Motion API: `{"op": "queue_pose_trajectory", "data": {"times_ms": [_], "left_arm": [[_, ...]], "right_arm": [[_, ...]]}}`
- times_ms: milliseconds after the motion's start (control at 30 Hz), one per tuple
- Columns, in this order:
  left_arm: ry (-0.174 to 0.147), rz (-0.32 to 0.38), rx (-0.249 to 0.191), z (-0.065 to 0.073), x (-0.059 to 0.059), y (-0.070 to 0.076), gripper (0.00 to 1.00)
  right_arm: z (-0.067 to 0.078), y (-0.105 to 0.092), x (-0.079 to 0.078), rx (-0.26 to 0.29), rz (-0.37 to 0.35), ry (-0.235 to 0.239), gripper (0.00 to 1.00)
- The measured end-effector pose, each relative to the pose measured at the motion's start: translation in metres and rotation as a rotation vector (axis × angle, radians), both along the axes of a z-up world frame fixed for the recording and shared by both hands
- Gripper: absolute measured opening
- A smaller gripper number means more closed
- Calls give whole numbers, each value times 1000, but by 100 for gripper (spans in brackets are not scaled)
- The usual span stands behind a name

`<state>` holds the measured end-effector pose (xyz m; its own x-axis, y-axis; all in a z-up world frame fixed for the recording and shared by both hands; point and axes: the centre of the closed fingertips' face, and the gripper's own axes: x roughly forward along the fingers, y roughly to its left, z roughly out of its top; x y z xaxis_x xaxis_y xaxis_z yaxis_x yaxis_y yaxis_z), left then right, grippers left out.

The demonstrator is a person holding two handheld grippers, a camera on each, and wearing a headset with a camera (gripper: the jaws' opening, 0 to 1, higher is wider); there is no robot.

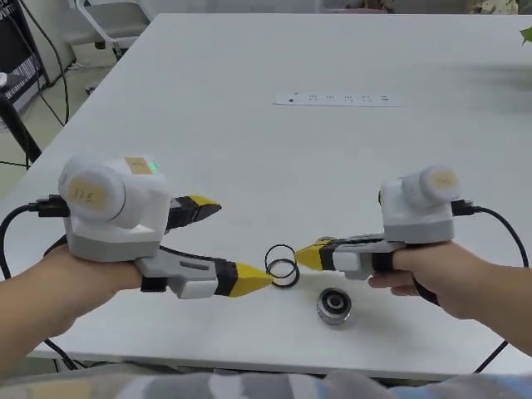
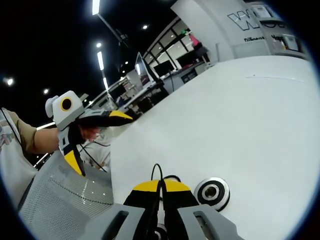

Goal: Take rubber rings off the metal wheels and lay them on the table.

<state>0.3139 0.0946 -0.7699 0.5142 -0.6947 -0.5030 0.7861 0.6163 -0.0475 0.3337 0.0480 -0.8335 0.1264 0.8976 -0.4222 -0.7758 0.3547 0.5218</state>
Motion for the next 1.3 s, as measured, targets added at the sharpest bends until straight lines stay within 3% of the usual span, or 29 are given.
{"op": "queue_pose_trajectory", "data": {"times_ms": [233,633,1100,1300], "left_arm": [[8,9,-12,-1,0,1,78],[7,8,15,-5,1,5,78],[14,4,26,-6,2,4,78],[16,0,27,-5,4,2,78]], "right_arm": [[-11,1,-3,-36,8,12,0],[-20,-2,2,-81,0,-6,0],[-17,-2,-1,-79,-2,-13,6],[-5,-3,4,-37,-24,-5,10]]}}
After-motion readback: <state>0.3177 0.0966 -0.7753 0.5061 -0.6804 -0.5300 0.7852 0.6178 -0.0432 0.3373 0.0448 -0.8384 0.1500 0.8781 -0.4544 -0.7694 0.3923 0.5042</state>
